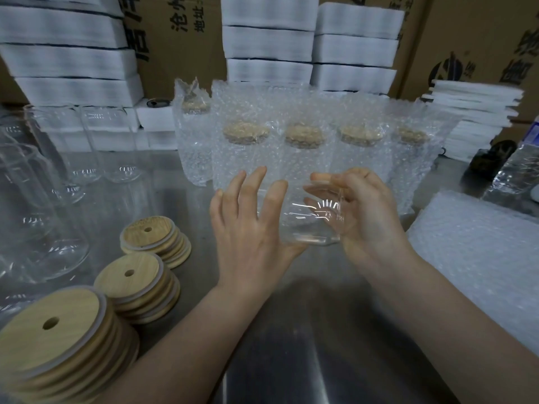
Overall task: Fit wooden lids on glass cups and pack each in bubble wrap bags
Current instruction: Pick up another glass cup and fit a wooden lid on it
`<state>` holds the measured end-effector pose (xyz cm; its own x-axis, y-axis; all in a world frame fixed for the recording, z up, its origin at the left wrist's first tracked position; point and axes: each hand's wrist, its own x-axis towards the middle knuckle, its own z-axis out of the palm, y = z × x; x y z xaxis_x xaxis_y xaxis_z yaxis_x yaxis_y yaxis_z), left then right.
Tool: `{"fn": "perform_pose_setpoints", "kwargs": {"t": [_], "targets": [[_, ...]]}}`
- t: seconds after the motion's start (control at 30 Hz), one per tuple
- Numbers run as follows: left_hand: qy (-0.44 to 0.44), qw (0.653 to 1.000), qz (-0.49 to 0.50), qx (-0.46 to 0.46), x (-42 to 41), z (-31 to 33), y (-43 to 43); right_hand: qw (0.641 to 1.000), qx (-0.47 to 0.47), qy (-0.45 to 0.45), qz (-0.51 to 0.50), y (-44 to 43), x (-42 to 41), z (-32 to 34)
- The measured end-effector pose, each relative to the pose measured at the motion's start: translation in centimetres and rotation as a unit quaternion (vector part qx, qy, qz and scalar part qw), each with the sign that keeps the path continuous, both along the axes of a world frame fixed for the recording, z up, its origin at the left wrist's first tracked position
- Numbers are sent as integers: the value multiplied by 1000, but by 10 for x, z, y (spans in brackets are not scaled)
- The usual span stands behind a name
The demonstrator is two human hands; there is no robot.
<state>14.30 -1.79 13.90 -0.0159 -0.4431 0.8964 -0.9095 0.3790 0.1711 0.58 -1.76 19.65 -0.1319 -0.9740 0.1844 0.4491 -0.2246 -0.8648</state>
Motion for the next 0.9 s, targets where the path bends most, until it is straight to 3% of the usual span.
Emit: {"fn": "perform_pose_setpoints", "kwargs": {"t": [0.3, 0.5, 0.73, 0.9], "targets": [[37, 999, -19, -31, 5, -1, -3, 979, 40, -130, 153, -7, -6, 3], [88, 995, -45, 4, 6, 2, 1, 950, 28, -177, 254, -7, -6, 5], [224, 968, -54, 98, 2, 10, 10, 932, -61, -141, 327, -9, -1, -1], [255, 958, -69, 111, 0, 11, 12, 943, -85, -69, 314, -9, -5, -3]]}}
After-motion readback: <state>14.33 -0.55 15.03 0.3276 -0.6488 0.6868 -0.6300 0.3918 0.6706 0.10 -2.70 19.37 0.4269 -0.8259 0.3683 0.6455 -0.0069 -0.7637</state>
